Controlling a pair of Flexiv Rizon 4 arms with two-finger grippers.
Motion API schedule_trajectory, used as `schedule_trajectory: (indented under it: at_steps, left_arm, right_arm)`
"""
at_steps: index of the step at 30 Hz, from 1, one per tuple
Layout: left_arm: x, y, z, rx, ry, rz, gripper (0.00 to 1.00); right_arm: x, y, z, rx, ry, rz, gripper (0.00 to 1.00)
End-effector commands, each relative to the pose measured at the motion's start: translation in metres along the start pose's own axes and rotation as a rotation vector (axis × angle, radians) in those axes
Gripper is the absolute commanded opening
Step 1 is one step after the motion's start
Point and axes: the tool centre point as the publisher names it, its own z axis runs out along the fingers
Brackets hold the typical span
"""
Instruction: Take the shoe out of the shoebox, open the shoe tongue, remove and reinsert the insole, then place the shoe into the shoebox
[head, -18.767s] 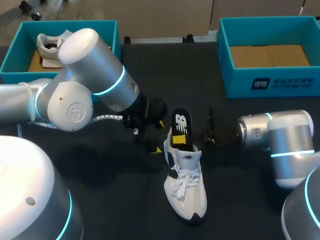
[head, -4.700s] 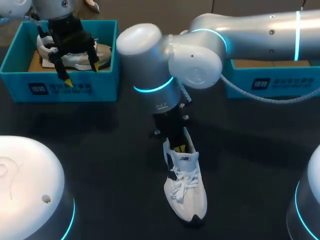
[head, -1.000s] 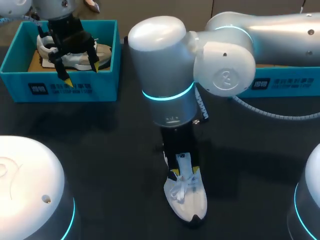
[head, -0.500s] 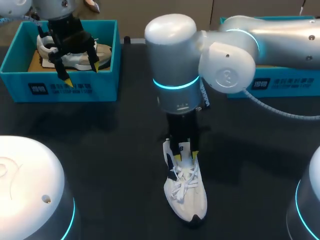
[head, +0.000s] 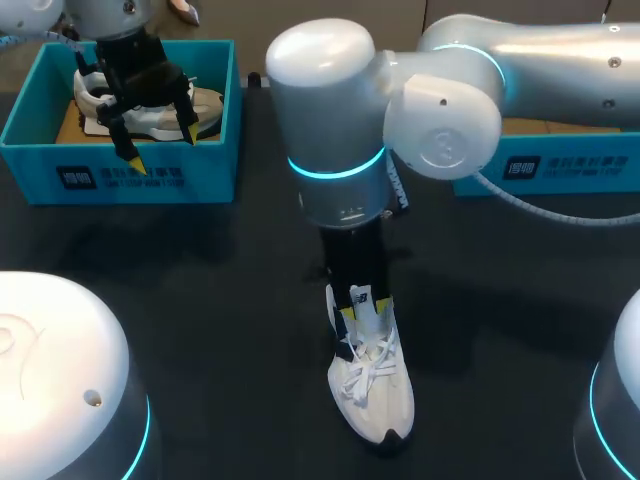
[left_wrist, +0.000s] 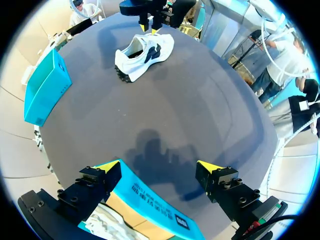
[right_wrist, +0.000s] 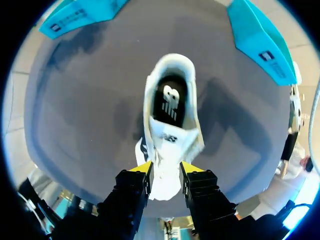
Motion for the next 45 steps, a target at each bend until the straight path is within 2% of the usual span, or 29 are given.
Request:
schedule_trajectory:
  at_steps: [1, 5, 7, 14, 17, 19, 23, 26, 27, 28, 30, 39, 43, 45]
  left_arm:
    - [0.001, 0.0, 0.0, -0.003, 0.0, 0.0, 1.0]
    - [0.001, 0.0, 0.0, -0.003, 0.0, 0.0, 1.0]
    - [0.001, 0.0, 0.0, -0.003, 0.0, 0.0, 1.0]
    - [0.001, 0.0, 0.0, -0.003, 0.0, 0.0, 1.0]
    - [0.001, 0.0, 0.0, -0.003, 0.0, 0.0, 1.0]
    - [0.001, 0.0, 0.0, -0.003, 0.0, 0.0, 1.0]
    - [0.001, 0.0, 0.0, -0.003, 0.0, 0.0, 1.0]
    - [0.001, 0.0, 0.0, -0.003, 0.0, 0.0, 1.0]
    - [0.001, 0.0, 0.0, -0.003, 0.0, 0.0, 1.0]
    - [0.001, 0.0, 0.0, -0.003, 0.0, 0.0, 1.0]
    - [0.001, 0.0, 0.0, -0.003, 0.0, 0.0, 1.0]
    - [0.001, 0.0, 0.0, -0.003, 0.0, 0.0, 1.0]
    - [0.001, 0.0, 0.0, -0.003, 0.0, 0.0, 1.0]
    - [0.001, 0.0, 0.0, -0.003, 0.0, 0.0, 1.0]
  right_arm:
    - [-0.001, 0.018, 0.02, 0.003, 0.021, -0.045, 0.33]
    - [-0.012, 0.031, 0.033, 0.002, 0.053, -0.06, 0.31]
    - [-0.012, 0.032, 0.032, -0.01, 0.073, -0.065, 0.29]
    - [-0.01, 0.022, -0.007, -0.055, 0.023, -0.114, 0.32]
    - [-0.016, 0.02, -0.026, -0.097, 0.01, -0.262, 0.35]
    - [-0.02, 0.023, -0.031, -0.092, 0.003, -0.355, 0.38]
    - [-0.025, 0.03, -0.04, -0.145, -0.007, -0.592, 0.43]
    - [-0.031, 0.036, -0.047, -0.23, 0.036, -0.82, 0.49]
    - [-0.034, 0.038, -0.049, -0.262, 0.069, -0.922, 0.92]
    - [-0.036, 0.04, -0.051, -0.281, 0.093, -1.037, 1.0]
    - [-0.038, 0.041, -0.055, -0.248, 0.112, -1.209, 1.0]
    - [-0.038, 0.041, -0.055, -0.248, 0.112, -1.209, 1.0]
    - [-0.027, 0.067, -0.045, -0.192, 0.012, -1.401, 1.0]
    - [-0.027, 0.077, -0.042, -0.2, -0.003, -1.461, 1.0]
